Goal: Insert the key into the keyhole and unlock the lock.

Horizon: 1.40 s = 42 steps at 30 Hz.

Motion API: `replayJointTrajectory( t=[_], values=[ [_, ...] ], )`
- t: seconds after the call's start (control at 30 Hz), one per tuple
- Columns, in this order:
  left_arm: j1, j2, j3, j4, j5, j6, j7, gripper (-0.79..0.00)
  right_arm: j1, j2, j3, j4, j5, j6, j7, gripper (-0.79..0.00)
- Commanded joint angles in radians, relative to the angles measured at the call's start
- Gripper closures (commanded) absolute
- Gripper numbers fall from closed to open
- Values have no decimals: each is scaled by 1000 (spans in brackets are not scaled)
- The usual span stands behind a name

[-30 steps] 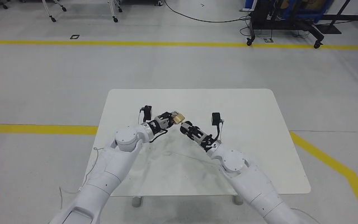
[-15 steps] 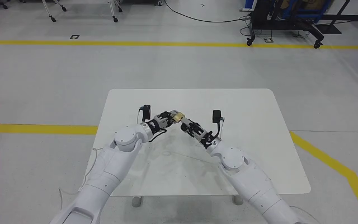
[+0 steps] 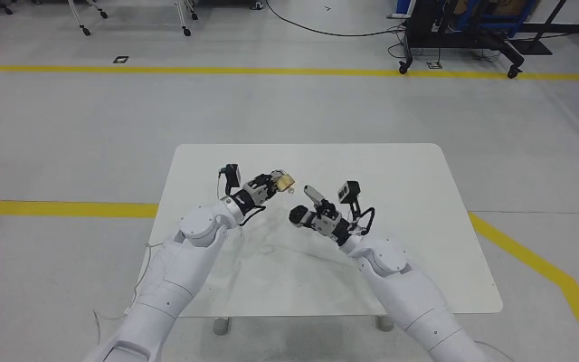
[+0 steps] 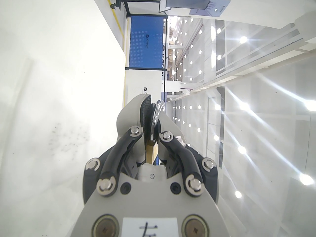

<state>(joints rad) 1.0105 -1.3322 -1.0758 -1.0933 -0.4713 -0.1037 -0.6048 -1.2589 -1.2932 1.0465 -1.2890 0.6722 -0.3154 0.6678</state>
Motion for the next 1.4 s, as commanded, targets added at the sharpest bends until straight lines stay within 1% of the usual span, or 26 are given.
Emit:
replayJointTrajectory(
  t=[0.0, 0.07, 0.17, 0.2, 0.27, 0.33, 0.7, 0.73, 0.77, 0.8, 0.83, 0.97, 1.13, 1.2, 1.3, 1.37],
  values=[
    [1, -1, -1, 2, -14, -1, -21, 0, 11, -3, -1, 20, 79, 36, 74, -262],
    [-1, -1, -3, 5, -19, 0, -32, 0, 24, -6, -10, 44, 109, 64, 110, -222],
    [-1, -1, -7, 6, -24, -6, -50, 0, 45, -17, -21, 87, 198, 113, 153, -203],
    [-1, -1, -7, 5, -24, -8, -59, 0, 54, -20, -23, 104, 216, 118, 162, -228],
    [-1, 0, -9, 9, -26, -12, -73, 0, 69, -26, -27, 133, 271, 145, 196, -237],
    [-2, -1, -10, 10, -28, -13, -78, 0, 86, -30, -28, 166, 286, 155, 212, -243],
    [-5, -1, -11, 13, -19, -23, -118, 0, 130, -50, -40, 253, 316, 161, 231, -234],
    [-6, -1, -11, 13, -19, -23, -118, 0, 132, -52, -40, 257, 319, 161, 233, -209],
    [-6, -1, -11, 13, -19, -25, -119, 0, 134, -53, -40, 260, 322, 160, 236, -105],
    [-6, -2, -11, 14, -18, -26, -120, 0, 135, -55, -40, 263, 323, 159, 237, -18],
    [-6, -2, -11, 14, -17, -27, -122, 0, 137, -56, -40, 266, 323, 158, 238, 0],
    [-6, -2, -9, 12, -13, -32, -136, 0, 141, -62, -38, 277, 347, 169, 246, 0],
    [-7, -3, -3, 9, -2, -42, -152, 0, 143, -70, -30, 296, 425, 220, 305, 0],
    [-7, -2, 1, 5, 15, -62, -160, 0, 143, -74, -26, 304, 480, 266, 345, 0],
    [-4, -1, 7, -7, 61, -120, -153, 0, 144, -81, -20, 328, 590, 377, 425, 0],
    [3, -1, 7, -16, 84, -159, -138, 0, 152, -84, -17, 346, 615, 410, 453, 0]
  ],
)
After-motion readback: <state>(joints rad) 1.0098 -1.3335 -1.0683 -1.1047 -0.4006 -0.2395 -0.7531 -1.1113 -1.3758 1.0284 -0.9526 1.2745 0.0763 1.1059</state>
